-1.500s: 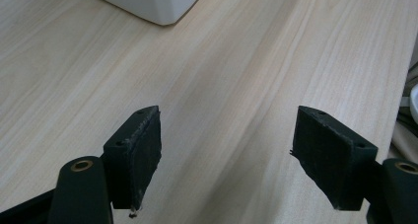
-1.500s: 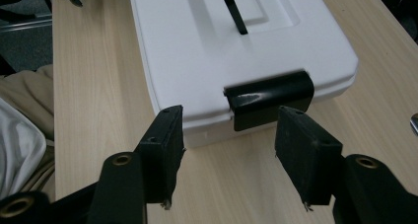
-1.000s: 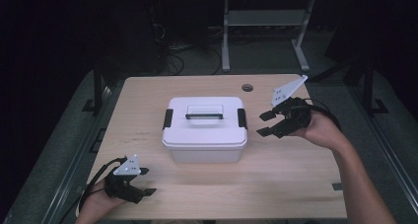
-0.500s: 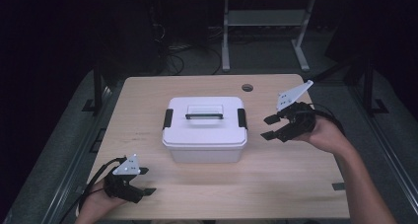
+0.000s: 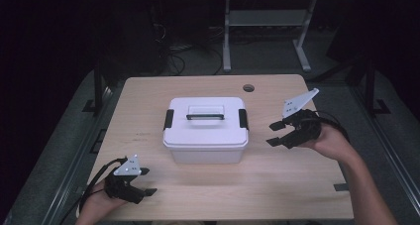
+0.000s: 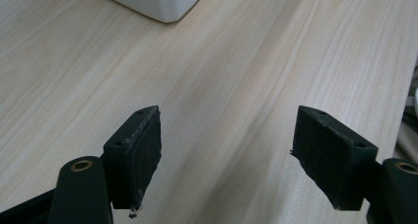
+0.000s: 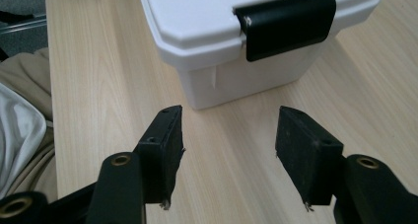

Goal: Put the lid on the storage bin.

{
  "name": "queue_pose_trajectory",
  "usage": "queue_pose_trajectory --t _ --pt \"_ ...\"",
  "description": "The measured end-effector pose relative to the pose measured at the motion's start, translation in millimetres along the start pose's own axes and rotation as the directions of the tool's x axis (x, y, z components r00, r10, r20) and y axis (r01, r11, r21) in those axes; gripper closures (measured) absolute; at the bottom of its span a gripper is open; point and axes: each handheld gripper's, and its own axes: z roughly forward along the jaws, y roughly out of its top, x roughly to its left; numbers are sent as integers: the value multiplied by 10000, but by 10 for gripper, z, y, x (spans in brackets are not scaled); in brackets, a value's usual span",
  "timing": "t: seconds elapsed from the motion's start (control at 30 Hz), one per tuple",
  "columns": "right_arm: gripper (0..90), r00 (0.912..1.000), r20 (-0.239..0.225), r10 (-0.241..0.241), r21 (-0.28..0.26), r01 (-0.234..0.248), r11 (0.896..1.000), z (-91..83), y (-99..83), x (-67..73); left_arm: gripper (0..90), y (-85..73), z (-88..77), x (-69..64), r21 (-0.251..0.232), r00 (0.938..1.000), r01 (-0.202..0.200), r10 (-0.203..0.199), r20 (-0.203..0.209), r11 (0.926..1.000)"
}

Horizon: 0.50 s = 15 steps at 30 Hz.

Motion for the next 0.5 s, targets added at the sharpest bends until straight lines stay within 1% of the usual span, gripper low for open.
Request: queue_pose_trajectory --t 0.5 --pt "416 9996 -20 291 121 -290 9995 59 -200 5 264 -1 24 9 97 10000 25 -25 -21 9999"
